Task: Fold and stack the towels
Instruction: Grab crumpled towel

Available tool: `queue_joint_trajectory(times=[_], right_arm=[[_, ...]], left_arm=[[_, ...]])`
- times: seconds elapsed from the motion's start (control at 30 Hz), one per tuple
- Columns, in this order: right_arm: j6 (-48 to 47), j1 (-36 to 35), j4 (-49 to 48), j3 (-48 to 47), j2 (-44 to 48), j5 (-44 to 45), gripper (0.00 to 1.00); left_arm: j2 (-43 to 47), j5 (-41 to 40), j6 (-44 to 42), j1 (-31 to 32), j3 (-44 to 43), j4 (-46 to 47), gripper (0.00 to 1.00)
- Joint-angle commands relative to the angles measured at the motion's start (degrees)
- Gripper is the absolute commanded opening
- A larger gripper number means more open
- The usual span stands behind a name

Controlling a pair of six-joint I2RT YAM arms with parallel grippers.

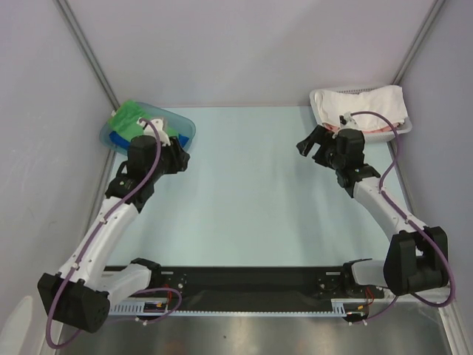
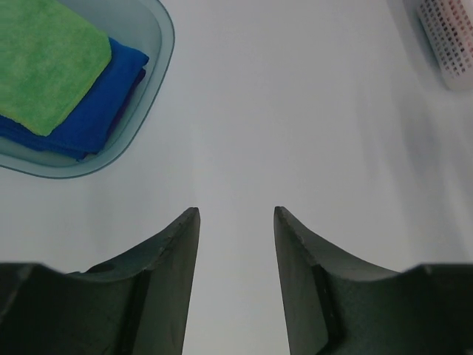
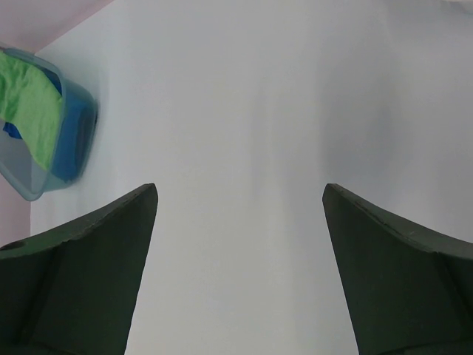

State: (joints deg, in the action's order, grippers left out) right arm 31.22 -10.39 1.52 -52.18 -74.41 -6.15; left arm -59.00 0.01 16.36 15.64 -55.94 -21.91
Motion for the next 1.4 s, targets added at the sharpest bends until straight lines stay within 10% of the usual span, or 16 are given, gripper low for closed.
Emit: queue_joint_trajectory(times=[0.0,0.3,0.9,1.37], right_arm=[[-1.5,-0.6,0.4,-2.1,-0.9,-0.5,1.0],[-2.0,-1.6,1.6,-3.1,-2.2,-2.8,1.0],[-0.1,-2.7,-0.7,-2.9,-4.2,-7.9,1.0],[-0.5,-3.0,-0.4,-3.5,-5.5,-8.0,1.0]], left_arm=[[-3.7,-6.2,5.7,-1.5,-0.1,4.6,0.51],[-26.8,-31.8,16.5,-4.6,-13.6,8.6,0.53],[-67.1,-30.0,25.8,-15.1,-49.3,-9.4,0.53],[-63.5,-22.4,27.7,-19.2,-43.5,2.0,0.0]])
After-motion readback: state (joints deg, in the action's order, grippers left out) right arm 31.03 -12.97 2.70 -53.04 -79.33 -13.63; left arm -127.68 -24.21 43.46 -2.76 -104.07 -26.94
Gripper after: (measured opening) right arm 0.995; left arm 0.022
